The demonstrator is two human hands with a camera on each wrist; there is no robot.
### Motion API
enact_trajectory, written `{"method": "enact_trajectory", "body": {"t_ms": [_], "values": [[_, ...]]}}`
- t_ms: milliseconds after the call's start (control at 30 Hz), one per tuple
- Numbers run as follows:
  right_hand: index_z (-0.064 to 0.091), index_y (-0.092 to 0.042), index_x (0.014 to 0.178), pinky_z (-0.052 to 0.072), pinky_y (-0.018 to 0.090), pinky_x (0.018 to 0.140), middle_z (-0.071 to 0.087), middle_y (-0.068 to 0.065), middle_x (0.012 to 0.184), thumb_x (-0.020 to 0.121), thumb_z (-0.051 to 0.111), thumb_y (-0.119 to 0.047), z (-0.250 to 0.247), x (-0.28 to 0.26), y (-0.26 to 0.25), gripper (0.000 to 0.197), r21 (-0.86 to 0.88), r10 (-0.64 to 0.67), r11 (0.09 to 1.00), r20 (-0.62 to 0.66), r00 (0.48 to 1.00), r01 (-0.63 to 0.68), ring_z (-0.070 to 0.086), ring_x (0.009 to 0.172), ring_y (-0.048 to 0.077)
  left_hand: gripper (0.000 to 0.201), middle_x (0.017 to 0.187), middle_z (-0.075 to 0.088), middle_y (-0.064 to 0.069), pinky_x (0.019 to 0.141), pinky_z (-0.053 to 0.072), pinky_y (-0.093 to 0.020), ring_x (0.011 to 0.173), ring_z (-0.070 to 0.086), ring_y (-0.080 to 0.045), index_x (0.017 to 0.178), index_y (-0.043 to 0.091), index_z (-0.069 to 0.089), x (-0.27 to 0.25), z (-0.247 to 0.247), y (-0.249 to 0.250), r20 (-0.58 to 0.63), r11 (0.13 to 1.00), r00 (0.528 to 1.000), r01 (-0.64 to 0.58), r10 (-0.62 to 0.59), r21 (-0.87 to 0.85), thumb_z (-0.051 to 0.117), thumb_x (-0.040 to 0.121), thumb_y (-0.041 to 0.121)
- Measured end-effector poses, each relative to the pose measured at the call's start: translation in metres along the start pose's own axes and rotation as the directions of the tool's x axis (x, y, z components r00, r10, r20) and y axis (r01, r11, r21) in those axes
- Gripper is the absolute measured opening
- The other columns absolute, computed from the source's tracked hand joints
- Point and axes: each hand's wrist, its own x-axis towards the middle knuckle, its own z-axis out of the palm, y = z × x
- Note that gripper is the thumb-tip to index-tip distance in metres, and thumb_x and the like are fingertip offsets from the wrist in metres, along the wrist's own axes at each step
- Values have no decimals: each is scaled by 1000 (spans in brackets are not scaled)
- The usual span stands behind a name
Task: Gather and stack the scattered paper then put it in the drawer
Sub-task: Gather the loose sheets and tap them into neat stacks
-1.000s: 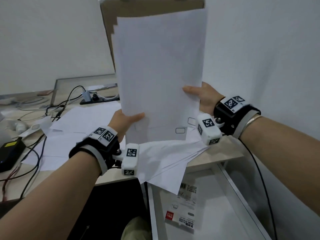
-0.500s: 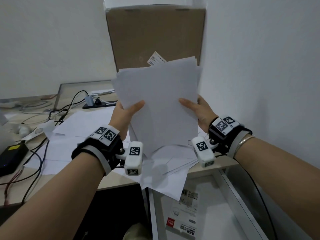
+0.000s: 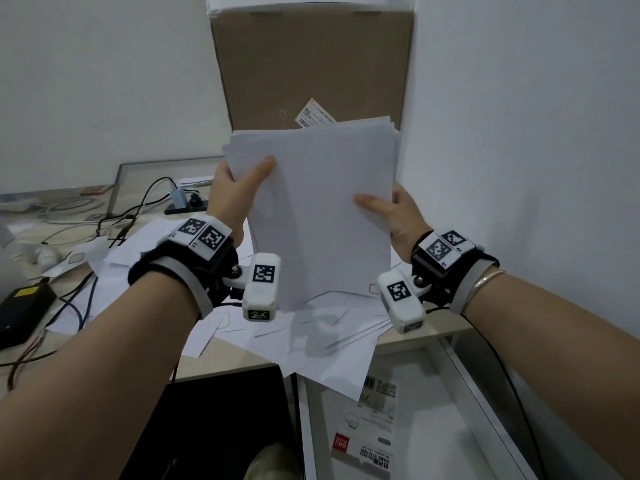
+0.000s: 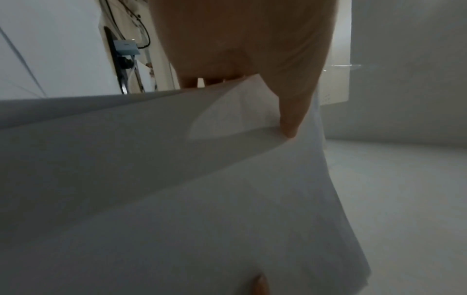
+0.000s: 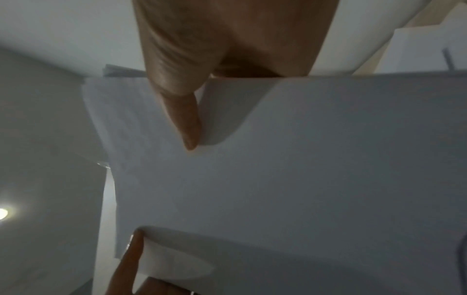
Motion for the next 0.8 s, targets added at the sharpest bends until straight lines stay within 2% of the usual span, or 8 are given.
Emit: {"method": "enact_trajectory", "body": {"t_ms": [200,333,433,533,600,700,733,800], "values": [[46,-13,130,53,43,94,64,10,120,59,88,-20,9,4,1,83,-86,-69,994,-58,996,64,63,110,26,77,122,56,-2,82,57,-32,106,63,-17,138,17,32,5,14,18,-9,995,995,-94,95,46,77,77,31],[43,-8,131,51,33,94,62,11,121,73,79,-3,7,1,20,68,-119,-29,993,-89,996,19,62,107,23,91,142,40,-1,96,51,-41,120,54,-17,146,36,17,7,8,18,46,980,986,-162,157,114,76,77,30],[43,-7,130,51,36,95,63,11,120,74,78,-4,7,1,27,67,-123,-15,992,-76,997,6,62,107,25,84,144,30,5,109,39,-43,134,39,-15,142,50,21,3,5,18,55,924,962,-273,268,267,73,77,35],[45,-6,129,52,38,94,63,14,122,75,77,-4,6,4,27,63,-101,-11,995,-70,997,4,62,109,27,66,136,36,5,110,39,-42,130,41,-16,137,46,34,4,6,19,130,870,940,-342,317,356,67,82,32],[46,-6,130,51,41,96,63,14,122,74,77,-5,5,4,30,64,-118,-1,993,-42,999,-4,63,110,28,68,140,40,0,105,43,-45,126,47,-21,136,45,34,3,5,16,141,866,938,-346,317,361,68,77,37],[48,-8,129,50,46,98,65,10,120,61,81,-18,2,3,39,76,-173,30,985,6,1000,-29,65,108,25,91,147,34,-1,105,44,-45,127,48,-20,146,42,11,1,-1,2,70,921,969,-248,238,302,71,79,31],[47,-9,129,50,47,98,65,10,120,59,81,-21,0,2,42,78,-183,42,982,10,999,-39,65,108,25,99,150,28,-1,107,41,-45,130,44,-18,149,39,3,0,-1,-2,51,929,973,-230,225,291,73,78,30],[46,-10,129,50,47,98,65,9,119,59,80,-22,-3,2,47,79,-199,57,979,16,998,-52,65,107,25,107,151,17,1,117,26,-40,137,29,-13,151,29,-4,-2,-1,-5,30,881,947,-310,321,357,74,77,27]]}}
